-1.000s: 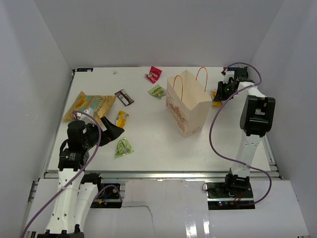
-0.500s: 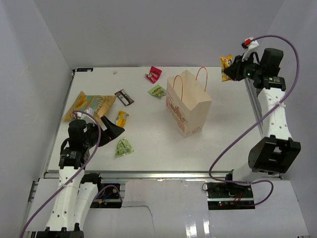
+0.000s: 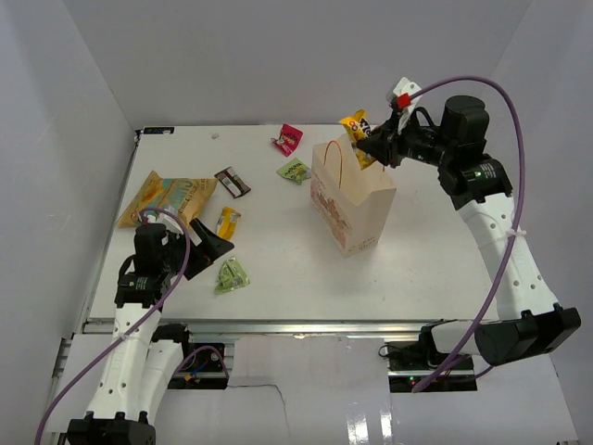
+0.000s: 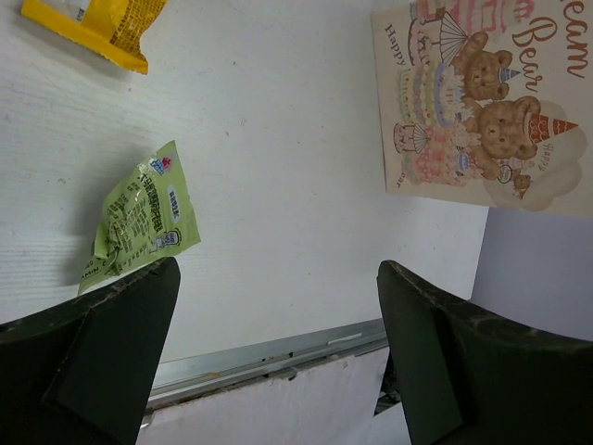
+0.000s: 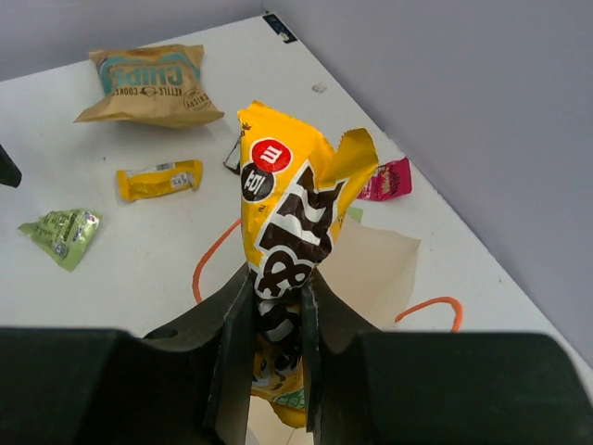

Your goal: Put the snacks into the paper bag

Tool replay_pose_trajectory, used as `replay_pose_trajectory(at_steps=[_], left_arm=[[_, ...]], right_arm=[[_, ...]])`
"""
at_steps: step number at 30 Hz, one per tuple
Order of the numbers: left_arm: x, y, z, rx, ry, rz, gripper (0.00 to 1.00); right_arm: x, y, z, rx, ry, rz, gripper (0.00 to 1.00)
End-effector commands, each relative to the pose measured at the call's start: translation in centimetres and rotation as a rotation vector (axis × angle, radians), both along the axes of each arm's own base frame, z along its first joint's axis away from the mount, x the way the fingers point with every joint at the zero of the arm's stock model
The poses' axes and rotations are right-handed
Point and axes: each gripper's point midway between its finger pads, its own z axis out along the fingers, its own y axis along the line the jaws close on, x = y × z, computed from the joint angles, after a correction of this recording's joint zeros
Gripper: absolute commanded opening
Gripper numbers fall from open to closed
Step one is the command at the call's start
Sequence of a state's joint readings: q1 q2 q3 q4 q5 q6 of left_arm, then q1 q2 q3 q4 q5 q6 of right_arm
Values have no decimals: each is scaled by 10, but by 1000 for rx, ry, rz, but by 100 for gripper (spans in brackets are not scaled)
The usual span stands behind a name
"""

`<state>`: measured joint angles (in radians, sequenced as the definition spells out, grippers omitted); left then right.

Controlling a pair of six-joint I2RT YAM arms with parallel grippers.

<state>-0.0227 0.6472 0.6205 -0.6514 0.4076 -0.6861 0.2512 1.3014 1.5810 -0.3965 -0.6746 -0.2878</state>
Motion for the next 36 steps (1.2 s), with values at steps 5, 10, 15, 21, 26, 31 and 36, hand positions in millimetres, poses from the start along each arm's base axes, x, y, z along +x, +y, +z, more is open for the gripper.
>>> replay_pose_trajectory(at_steps=[5, 10, 15, 21, 26, 31, 36], left_arm=[[0, 4, -20, -27, 105, 79, 98], [2, 8, -32, -19, 170, 122, 98], [2, 11, -51, 28, 266, 150, 98], [2, 3, -85, 191, 416, 137, 92], [0, 2, -110, 364, 492, 128, 87], [1, 8, -127, 460, 535, 132, 82], [9, 2, -125, 476, 494, 119, 54]], right_arm=[[26, -2, -54, -66, 84, -146, 19], [22, -2, -66, -92, 98, -144, 48], [13, -3, -54, -105, 62, -117, 57], [-6, -3, -47, -107, 39, -63, 62], [-10, -12, -49, -108, 46, -63, 64], [-13, -19, -51, -104, 59, -70, 64], [-16, -23, -53, -98, 71, -70, 64]])
